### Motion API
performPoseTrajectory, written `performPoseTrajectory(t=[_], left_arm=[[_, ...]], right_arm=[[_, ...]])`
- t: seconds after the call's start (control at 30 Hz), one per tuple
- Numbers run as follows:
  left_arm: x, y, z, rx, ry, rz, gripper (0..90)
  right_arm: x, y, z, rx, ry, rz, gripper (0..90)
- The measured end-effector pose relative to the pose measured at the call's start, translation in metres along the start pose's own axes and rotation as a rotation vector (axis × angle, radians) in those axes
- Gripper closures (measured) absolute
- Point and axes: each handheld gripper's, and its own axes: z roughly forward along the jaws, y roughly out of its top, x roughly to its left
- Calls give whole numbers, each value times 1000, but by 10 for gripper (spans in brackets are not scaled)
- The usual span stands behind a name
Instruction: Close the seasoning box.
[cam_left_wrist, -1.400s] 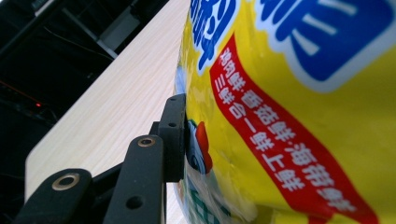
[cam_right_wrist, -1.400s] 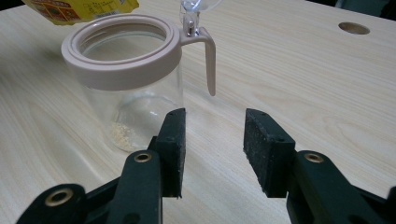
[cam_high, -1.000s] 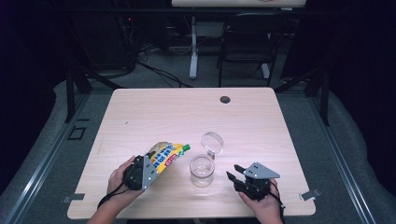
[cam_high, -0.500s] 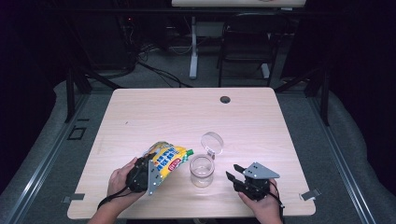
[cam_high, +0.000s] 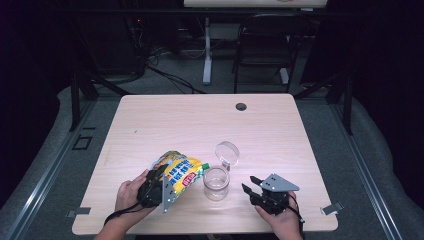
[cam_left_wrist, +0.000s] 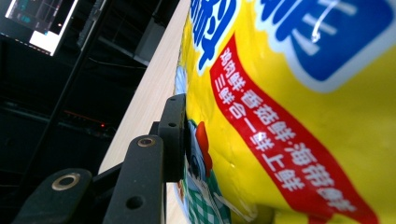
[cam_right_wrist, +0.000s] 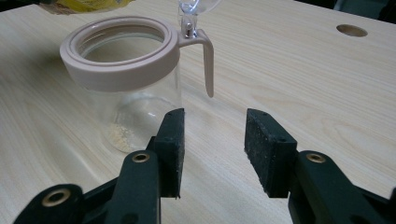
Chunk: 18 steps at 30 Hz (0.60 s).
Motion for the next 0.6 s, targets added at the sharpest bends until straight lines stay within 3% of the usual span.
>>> performPoseTrajectory(t=[0.6], left_arm=[[-6,2,-2,7,67,80,650]], right_arm=[[1,0,0,4,4,-3,581]])
